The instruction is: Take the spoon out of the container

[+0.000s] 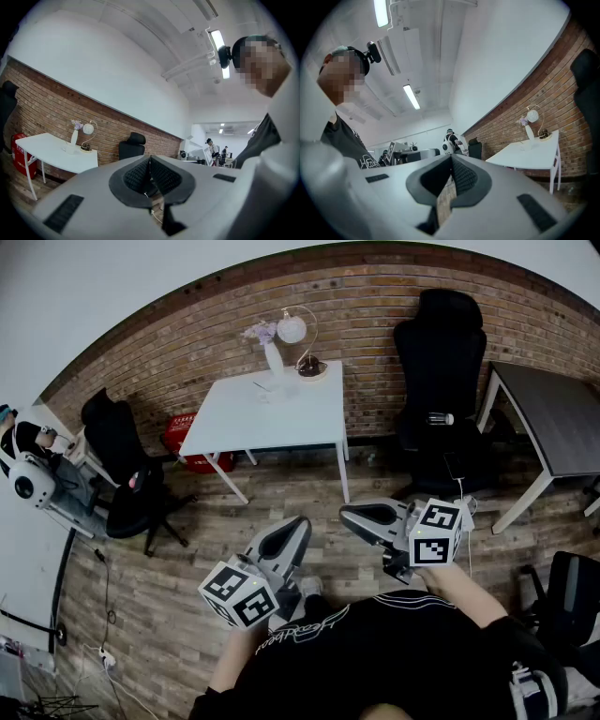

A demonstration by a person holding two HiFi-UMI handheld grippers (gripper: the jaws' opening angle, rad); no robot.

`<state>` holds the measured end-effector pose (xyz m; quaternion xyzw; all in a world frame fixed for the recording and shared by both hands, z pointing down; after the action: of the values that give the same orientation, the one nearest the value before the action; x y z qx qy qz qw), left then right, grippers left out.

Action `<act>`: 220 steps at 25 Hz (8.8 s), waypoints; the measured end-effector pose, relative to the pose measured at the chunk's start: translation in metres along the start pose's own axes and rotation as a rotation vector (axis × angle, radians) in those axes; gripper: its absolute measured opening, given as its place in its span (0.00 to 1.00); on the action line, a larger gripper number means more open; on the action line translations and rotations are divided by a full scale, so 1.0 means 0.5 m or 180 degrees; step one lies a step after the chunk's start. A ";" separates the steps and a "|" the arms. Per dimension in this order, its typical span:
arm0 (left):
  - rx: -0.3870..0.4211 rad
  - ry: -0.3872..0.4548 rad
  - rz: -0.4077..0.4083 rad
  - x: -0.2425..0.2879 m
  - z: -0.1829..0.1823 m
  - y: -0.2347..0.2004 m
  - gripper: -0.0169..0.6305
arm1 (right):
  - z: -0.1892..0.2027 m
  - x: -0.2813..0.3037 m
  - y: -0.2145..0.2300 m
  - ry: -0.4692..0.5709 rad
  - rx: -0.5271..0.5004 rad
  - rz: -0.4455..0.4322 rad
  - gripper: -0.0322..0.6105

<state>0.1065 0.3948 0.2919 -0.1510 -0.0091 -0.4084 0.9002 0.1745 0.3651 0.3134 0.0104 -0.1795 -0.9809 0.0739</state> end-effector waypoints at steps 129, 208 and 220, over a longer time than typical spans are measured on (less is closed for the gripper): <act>-0.1200 -0.0827 -0.1343 0.779 -0.033 -1.682 0.07 | -0.120 0.706 1.389 -0.0851 0.1214 0.0571 0.05; -0.0568 -0.0407 -0.0579 0.478 -0.223 -1.138 0.04 | -0.225 0.590 1.020 -0.0193 0.0567 0.0625 0.05; -0.0625 -0.0433 -0.0560 0.487 -0.213 -1.148 0.04 | -0.215 0.595 1.030 -0.0229 0.0596 0.0630 0.05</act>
<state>-0.1664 -0.1699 0.3762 -0.2642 -0.0433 -0.4736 0.8391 -0.0419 -0.1929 0.3968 -0.0356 -0.2729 -0.9476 0.1624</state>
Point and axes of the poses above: the fingertips, and each gripper's own axes: x forward along the fingers, y to its right, z out of its underside, the point moved 1 cm from there along -x, backward along the fingers, and after that the axes turned 6 degrees about -y, right-handed, at the moved point
